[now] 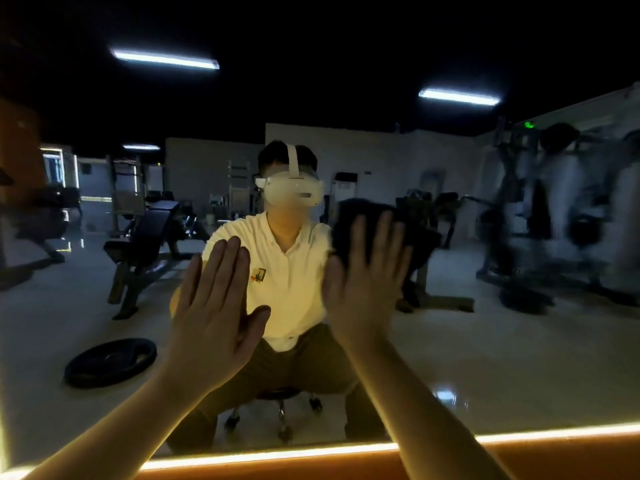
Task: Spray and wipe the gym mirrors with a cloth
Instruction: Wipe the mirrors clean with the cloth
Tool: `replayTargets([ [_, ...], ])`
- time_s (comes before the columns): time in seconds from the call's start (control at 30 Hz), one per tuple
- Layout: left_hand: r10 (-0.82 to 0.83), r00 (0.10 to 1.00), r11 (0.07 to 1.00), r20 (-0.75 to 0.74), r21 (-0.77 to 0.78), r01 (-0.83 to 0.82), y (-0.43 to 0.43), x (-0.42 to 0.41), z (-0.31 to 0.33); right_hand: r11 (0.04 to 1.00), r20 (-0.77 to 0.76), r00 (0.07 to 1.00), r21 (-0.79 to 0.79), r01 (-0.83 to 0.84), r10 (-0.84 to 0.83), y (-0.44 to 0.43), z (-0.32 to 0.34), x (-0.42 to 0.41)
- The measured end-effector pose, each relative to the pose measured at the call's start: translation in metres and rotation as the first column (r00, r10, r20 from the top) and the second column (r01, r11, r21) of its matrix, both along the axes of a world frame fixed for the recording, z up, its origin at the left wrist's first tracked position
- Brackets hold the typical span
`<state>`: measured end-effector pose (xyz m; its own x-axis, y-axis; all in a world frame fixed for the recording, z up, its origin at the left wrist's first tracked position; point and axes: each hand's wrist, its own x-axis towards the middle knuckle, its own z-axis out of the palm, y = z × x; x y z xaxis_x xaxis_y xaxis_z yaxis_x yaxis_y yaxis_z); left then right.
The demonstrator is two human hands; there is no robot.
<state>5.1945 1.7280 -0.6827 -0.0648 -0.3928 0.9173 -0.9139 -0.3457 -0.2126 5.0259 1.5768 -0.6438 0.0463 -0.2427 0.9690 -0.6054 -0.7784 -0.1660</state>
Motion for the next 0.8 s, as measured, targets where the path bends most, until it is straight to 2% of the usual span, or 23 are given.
replayTargets([
  [0.07, -0.012, 1.0, 1.0, 0.004, 0.01, 0.012, 0.003, 0.0, 0.001, 0.991, -0.219, 0.974, -0.102, -0.085, 0.061, 0.026, -0.01, 0.024],
  [0.13, -0.034, 0.999, 0.999, 0.016, 0.007, 0.034, 0.008, 0.001, 0.002, 0.962, -0.413, 0.908, -0.216, -0.168, 0.066, 0.039, -0.016, 0.03],
  [0.23, -0.049, 0.998, 0.999, 0.05, -0.008, 0.049, 0.013, 0.002, 0.01, 0.913, -0.528, 0.848, -0.364, -0.183, -0.04, 0.015, -0.006, 0.007],
  [0.33, -0.038, 0.997, 0.998, 0.074, -0.038, 0.041, 0.012, 0.004, 0.027, 0.946, -0.413, 0.908, -0.315, -0.069, -0.072, -0.029, 0.017, -0.034],
  [0.43, 0.003, 0.998, 0.998, 0.061, -0.065, 0.001, 0.003, 0.007, 0.045, 0.99, -0.118, 0.992, -0.137, 0.036, -0.053, -0.065, 0.044, -0.077],
  [0.5, 0.037, 0.998, 0.997, 0.043, -0.07, -0.034, -0.002, 0.007, 0.051, 0.998, 0.04, 0.998, -0.016, 0.053, -0.053, -0.075, 0.06, -0.088],
  [0.6, 0.058, 0.998, 0.996, 0.038, -0.072, -0.056, -0.005, 0.007, 0.052, 0.998, 0.163, 0.985, 0.034, 0.054, -0.059, -0.058, 0.074, -0.061],
  [0.7, 0.082, 0.995, 0.995, 0.058, -0.06, -0.079, -0.005, 0.011, 0.051, 0.999, 0.061, 0.998, -0.051, 0.012, -0.009, -0.022, 0.073, -0.015],
  [0.8, 0.101, 0.992, 0.995, 0.081, -0.028, -0.099, -0.002, 0.016, 0.051, 0.982, -0.203, 0.979, -0.187, -0.04, 0.002, 0.02, 0.058, 0.032],
])
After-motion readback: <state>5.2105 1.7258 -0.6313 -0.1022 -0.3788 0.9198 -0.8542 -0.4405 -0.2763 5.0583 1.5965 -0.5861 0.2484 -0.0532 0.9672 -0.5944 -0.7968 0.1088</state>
